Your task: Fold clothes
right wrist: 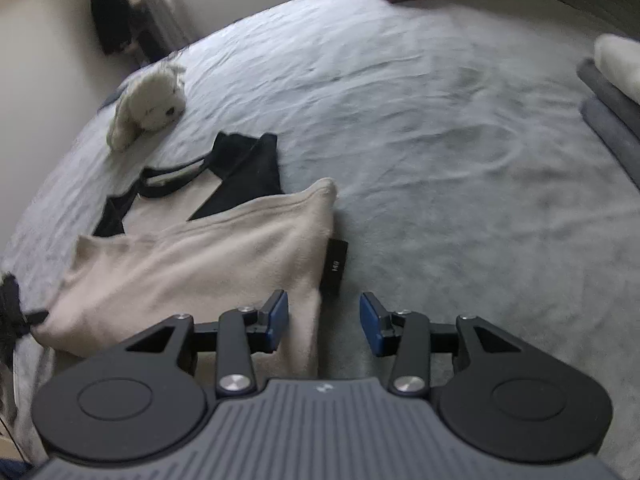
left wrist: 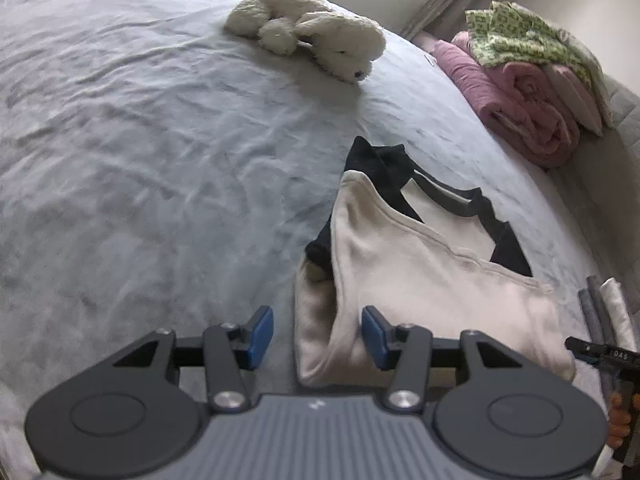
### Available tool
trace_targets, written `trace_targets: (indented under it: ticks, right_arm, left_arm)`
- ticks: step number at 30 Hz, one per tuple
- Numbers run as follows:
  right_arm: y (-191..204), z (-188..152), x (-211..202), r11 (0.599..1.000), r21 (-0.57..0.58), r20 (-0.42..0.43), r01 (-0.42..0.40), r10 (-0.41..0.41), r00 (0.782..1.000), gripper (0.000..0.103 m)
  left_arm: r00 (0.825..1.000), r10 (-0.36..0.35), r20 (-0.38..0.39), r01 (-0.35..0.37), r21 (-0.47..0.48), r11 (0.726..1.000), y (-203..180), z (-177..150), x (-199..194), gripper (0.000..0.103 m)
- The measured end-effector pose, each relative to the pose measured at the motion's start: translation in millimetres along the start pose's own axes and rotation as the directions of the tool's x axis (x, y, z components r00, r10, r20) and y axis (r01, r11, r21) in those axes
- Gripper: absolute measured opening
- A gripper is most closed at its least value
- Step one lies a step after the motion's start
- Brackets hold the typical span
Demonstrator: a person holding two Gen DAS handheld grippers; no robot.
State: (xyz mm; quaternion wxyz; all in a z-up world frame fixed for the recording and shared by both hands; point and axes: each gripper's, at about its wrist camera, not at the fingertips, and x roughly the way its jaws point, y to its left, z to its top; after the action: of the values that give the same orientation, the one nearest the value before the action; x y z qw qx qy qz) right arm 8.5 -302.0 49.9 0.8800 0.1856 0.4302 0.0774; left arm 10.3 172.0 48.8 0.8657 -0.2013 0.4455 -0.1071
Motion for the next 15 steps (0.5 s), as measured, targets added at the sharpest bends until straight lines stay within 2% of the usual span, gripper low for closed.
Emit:
trace_targets:
  ticks: [3, 5, 6, 7, 8, 9, 10, 11, 13, 15]
  right_arm:
    - [-5.0, -3.8, 0.7, 0.995, 0.065, -0.034, -0.072, 0.074, 0.997, 0.044]
    - [-2.2, -7.7, 4.6, 0.99, 0.083, -0.058, -0.111, 0.116, 0.992, 0.044]
    - [-0.4, -9.7, 6.4, 0.988, 0.09, -0.069, -0.129, 0.135, 0.988, 0.044]
    - [2.5, -11.3, 7.6, 0.987, 0.088, -0.071, -0.135, 0.142, 0.987, 0.046]
    - [6.4, -12.3, 7.5, 0.989, 0.07, -0.066, -0.129, 0.134, 0.989, 0.046]
    - [10.4, -13.2, 6.9, 0.992, 0.047, -0.059, -0.118, 0.121, 0.991, 0.043]
    - [12.2, -12.5, 5.0, 0.993, 0.033, -0.046, -0.112, 0.113, 0.992, 0.024]
    - [12.8, -11.1, 2.3, 0.994, 0.022, -0.03, -0.107, 0.107, 0.994, 0.01]
    - [14.1, -8.1, -3.0, 0.995, 0.001, 0.002, -0.097, 0.097, 0.995, 0.007]
    - [15.8, -1.9, -17.0, 0.992, -0.029, 0.051, -0.121, 0.122, 0.991, 0.007]
  left_arm:
    - [0.998, -0.059, -0.009, 0.058, -0.079, 0.995, 9.3, -4.2, 3.2, 0.051]
    - [0.997, -0.071, -0.001, 0.071, -0.102, 0.992, 10.8, -7.7, 5.7, 0.049]
    - [0.998, -0.07, 0.006, 0.07, -0.097, 0.993, 9.7, -9.3, 6.6, 0.041]
    - [0.998, -0.065, 0.009, 0.066, -0.078, 0.995, 6.3, -10.8, 7.4, 0.018]
    - [0.998, -0.059, 0.011, 0.06, -0.053, 0.997, 2.1, -12.4, 8.5, 0.012]
    - [0.998, -0.054, 0.014, 0.055, -0.033, 0.998, -1.6, -13.4, 8.7, 0.008]
    - [0.999, -0.048, 0.024, 0.048, -0.016, 0.999, -4.4, -13.5, 6.7, 0.006]
    - [0.998, -0.041, 0.04, 0.041, 0.001, 0.999, -6.8, -13.3, 3.5, 0.006]
    - [0.996, -0.054, 0.072, 0.054, 0.005, 0.999, -6.3, -11.0, -6.2, 0.005]
    - [0.993, -0.077, 0.091, 0.075, 0.032, 0.997, -6.9, -11.7, -17.3, 0.005]
